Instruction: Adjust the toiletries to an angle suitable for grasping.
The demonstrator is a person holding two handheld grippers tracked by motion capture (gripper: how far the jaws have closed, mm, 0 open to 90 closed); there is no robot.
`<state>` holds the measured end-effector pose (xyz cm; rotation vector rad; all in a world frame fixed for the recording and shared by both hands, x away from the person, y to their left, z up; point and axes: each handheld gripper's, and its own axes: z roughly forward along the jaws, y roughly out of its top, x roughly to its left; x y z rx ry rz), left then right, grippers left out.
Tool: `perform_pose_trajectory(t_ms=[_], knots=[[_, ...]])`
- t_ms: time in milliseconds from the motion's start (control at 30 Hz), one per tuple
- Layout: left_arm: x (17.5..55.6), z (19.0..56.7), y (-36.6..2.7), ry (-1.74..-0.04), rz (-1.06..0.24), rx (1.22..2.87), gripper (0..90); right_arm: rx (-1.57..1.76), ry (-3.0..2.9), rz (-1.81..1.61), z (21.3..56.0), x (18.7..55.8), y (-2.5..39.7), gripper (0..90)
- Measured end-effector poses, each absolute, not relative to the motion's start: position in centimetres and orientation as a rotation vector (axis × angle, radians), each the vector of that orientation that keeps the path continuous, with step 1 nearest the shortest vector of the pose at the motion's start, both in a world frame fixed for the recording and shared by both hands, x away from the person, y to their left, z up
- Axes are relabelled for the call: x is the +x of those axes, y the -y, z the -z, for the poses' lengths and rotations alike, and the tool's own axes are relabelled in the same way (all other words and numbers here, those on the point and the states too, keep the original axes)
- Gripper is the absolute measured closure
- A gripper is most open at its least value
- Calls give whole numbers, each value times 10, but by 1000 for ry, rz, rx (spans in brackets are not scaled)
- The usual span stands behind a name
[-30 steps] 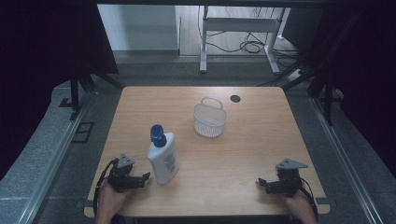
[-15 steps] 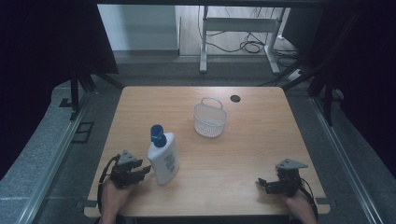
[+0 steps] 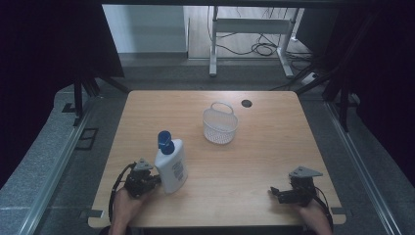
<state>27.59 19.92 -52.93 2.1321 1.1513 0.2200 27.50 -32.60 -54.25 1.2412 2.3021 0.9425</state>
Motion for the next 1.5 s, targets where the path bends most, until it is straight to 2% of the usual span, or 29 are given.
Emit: perform_pose_trajectory(t_ms=[633,1500], knots=[[259,527,-187,-1148,-193,2165,891,1238,-2305,-943,542,275,326,0],[251,527,-158,-1023,-98,2249,891,1240,-2306,-945,542,274,326,0]])
